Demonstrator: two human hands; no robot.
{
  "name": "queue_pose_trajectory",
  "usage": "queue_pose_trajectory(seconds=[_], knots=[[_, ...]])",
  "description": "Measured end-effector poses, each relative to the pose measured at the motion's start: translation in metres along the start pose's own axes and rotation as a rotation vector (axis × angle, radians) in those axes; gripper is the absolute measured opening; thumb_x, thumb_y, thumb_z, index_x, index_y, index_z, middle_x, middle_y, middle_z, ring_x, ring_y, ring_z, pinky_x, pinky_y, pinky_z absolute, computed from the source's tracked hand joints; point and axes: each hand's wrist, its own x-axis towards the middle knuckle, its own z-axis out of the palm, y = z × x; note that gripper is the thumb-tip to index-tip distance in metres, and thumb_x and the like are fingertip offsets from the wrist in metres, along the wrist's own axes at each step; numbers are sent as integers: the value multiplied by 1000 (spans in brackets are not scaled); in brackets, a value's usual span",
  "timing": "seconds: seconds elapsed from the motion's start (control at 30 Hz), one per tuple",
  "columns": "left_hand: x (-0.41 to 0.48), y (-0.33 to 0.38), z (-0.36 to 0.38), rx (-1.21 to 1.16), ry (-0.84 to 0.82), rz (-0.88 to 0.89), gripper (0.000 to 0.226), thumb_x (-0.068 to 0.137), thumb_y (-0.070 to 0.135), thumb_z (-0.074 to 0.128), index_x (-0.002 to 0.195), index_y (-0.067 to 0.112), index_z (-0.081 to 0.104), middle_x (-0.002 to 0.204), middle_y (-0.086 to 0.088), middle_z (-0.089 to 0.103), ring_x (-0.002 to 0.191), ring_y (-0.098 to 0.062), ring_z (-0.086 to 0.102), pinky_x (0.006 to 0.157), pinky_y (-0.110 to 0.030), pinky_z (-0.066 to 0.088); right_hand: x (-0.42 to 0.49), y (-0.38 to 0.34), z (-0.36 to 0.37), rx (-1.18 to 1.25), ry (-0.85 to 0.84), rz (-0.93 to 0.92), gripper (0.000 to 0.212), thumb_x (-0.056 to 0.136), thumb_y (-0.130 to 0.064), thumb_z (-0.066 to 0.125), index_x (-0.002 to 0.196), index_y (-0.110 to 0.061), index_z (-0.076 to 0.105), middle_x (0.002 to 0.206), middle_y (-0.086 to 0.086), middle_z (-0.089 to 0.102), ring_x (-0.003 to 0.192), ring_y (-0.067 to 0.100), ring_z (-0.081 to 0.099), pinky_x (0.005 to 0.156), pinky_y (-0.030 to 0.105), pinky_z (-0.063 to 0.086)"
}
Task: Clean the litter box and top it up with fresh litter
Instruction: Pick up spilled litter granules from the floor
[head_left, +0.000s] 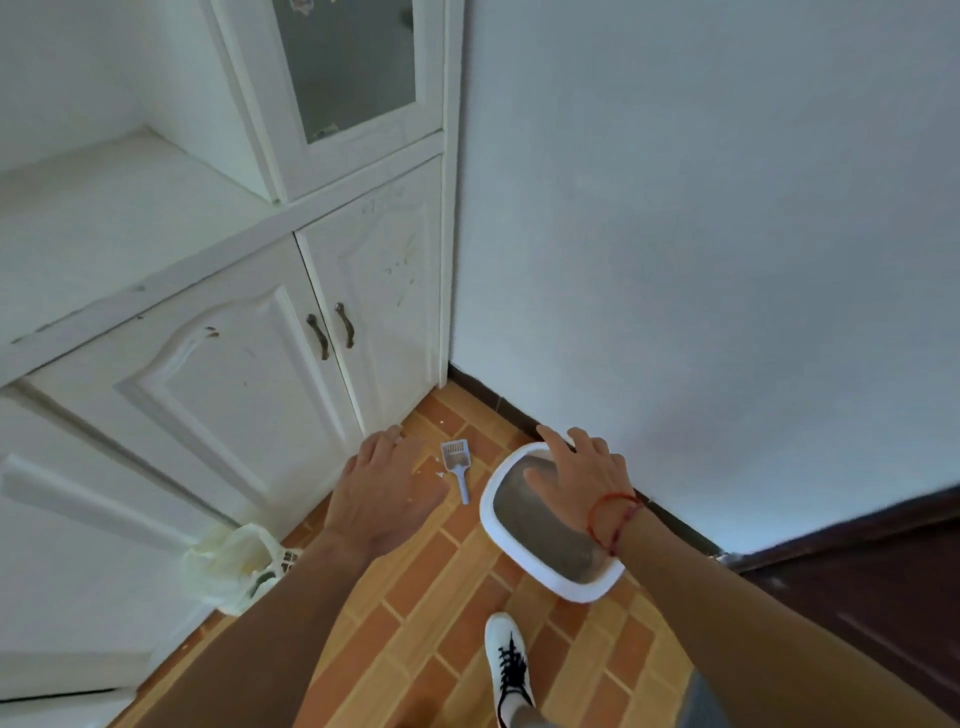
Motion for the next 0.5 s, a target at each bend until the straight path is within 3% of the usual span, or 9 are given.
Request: queue_pose_trajectory(seconds=[0.1,0.27,0.5], knots=[[-19,0,-1,23,15,69,67,88,65,42,138,22,52,146,-6,47,135,-28,45,103,-43,44,-36,-6,3,1,29,53,62,93,-56,36,149,-35,25,148,7,36,127,29,41,103,44,35],[-45,7,-8,-2,0,136,75,82,71,28,137,25,49,143,-2,47,134,-23,42,105,-39,41,-83,-7,7,14,54,150,60,91,-55,37,147,-36,27,142,7,41,122,29,44,98,44,37],[-65,17,-5,-2,27,184,70,86,68,32,137,25,50,142,-3,49,134,-25,44,106,-40,41,-116,1,18,21,67,169,58,89,-57,39,143,-37,31,136,3,46,119,26,47,95,43,38]])
